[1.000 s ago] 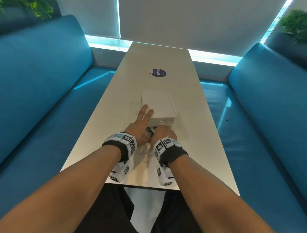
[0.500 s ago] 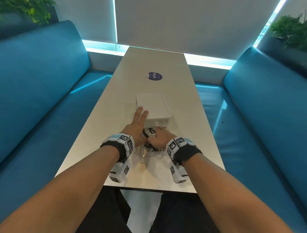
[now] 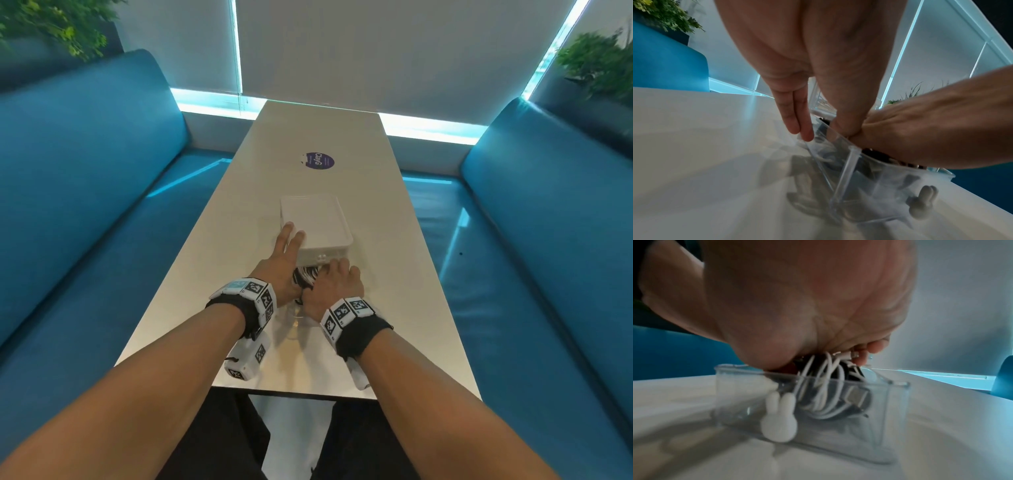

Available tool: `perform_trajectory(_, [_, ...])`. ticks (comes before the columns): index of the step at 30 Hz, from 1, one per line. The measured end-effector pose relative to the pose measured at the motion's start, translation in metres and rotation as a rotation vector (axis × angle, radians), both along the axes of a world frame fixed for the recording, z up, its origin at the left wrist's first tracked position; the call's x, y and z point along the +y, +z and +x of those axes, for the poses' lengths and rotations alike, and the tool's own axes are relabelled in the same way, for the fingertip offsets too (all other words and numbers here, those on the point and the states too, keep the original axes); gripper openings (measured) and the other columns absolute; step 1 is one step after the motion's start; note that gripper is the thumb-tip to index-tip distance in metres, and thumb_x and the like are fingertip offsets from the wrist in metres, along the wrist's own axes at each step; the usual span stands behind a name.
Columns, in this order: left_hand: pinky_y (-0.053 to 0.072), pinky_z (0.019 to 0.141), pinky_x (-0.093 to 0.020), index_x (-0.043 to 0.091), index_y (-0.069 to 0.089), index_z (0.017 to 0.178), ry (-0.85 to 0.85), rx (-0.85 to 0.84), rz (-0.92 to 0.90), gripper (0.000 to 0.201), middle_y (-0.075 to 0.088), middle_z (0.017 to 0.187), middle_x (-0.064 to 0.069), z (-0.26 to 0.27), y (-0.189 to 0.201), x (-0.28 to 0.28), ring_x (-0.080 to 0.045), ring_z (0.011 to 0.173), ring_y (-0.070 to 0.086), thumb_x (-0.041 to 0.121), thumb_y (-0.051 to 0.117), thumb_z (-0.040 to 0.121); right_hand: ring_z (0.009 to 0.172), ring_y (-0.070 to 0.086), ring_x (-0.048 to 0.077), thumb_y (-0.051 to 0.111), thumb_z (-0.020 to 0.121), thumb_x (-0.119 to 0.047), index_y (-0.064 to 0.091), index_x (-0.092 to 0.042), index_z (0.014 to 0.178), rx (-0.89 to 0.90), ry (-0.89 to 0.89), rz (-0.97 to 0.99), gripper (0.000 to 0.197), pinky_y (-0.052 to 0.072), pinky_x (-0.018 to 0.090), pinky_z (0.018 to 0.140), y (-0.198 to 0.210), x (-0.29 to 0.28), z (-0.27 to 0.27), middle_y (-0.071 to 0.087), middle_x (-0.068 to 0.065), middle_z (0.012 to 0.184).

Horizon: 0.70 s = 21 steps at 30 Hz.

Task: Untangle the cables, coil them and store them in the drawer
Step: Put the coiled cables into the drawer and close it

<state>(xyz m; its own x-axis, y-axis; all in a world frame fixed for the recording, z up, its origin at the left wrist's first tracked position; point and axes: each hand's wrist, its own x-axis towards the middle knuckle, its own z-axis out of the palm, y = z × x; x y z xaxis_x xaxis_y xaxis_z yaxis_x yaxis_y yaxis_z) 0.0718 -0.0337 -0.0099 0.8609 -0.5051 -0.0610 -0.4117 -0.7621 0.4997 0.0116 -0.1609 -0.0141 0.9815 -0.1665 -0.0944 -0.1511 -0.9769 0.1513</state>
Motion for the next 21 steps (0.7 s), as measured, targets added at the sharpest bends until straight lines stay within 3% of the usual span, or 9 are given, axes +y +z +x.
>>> perform_trajectory(4, [0.052, 0.083, -0.038, 0.032, 0.0, 0.157, 0.011, -0.01, 0.029, 0.106, -0.026, 0.16, 0.017, 0.001, 0.002, 0.0, -0.035, 0.102, 0.064, 0.021, 0.073, 0.08, 0.111, 0.042, 0.03, 0.033, 0.087, -0.055, 0.051, -0.008, 0.13, -0.097, -0.015, 0.158, 0.066, 0.035, 0.041, 0.09, -0.006, -0.008, -0.002, 0.046, 0.011, 0.123])
perform_trajectory(7, [0.053, 0.082, -0.041, 0.033, -0.002, 0.156, -0.001, -0.029, 0.047, 0.108, -0.027, 0.159, 0.018, 0.002, -0.001, -0.001, -0.036, 0.101, 0.064, 0.023, 0.074, 0.08, 0.111, 0.045, 0.033, 0.033, 0.087, -0.054, 0.05, -0.007, 0.131, -0.023, -0.076, 0.286, 0.067, 0.035, 0.042, 0.091, 0.002, -0.012, 0.0, 0.051, 0.017, 0.126])
perform_trajectory(10, [0.055, 0.082, -0.041, 0.034, -0.002, 0.155, -0.007, -0.043, 0.045, 0.109, -0.028, 0.157, 0.021, 0.004, -0.006, -0.002, -0.035, 0.1, 0.066, 0.022, 0.075, 0.079, 0.116, 0.049, 0.032, 0.045, 0.092, -0.035, 0.053, -0.008, 0.13, 0.032, -0.091, 0.272, 0.047, 0.039, 0.04, 0.095, 0.007, -0.011, 0.004, 0.054, 0.015, 0.131])
perform_trajectory(13, [0.054, 0.078, -0.037, 0.035, -0.001, 0.154, 0.006, -0.05, 0.037, 0.108, -0.028, 0.157, 0.022, 0.004, -0.007, -0.002, -0.034, 0.095, 0.067, 0.023, 0.075, 0.079, 0.105, 0.062, 0.032, 0.056, 0.092, -0.024, 0.064, -0.009, 0.113, -0.041, -0.11, 0.363, 0.027, 0.05, 0.036, 0.086, 0.015, -0.017, 0.008, 0.065, 0.013, 0.116])
perform_trajectory(17, [0.052, 0.079, -0.035, 0.035, 0.002, 0.154, 0.006, -0.051, 0.004, 0.102, -0.024, 0.159, 0.021, 0.003, -0.006, -0.001, -0.034, 0.095, 0.067, 0.024, 0.072, 0.081, 0.102, 0.062, 0.034, 0.072, 0.081, -0.021, 0.058, -0.009, 0.114, -0.158, -0.236, 0.464, 0.038, 0.05, 0.035, 0.081, 0.02, -0.031, 0.011, 0.062, 0.014, 0.11])
perform_trajectory(21, [0.053, 0.083, -0.04, 0.035, 0.002, 0.154, -0.015, -0.027, -0.011, 0.099, -0.024, 0.158, 0.024, 0.006, -0.005, 0.002, -0.034, 0.103, 0.065, 0.02, 0.068, 0.083, 0.093, 0.063, 0.032, 0.081, 0.073, -0.027, 0.066, -0.011, 0.097, -0.17, -0.232, 0.529, 0.033, 0.05, 0.033, 0.078, 0.017, -0.035, 0.011, 0.065, 0.012, 0.1])
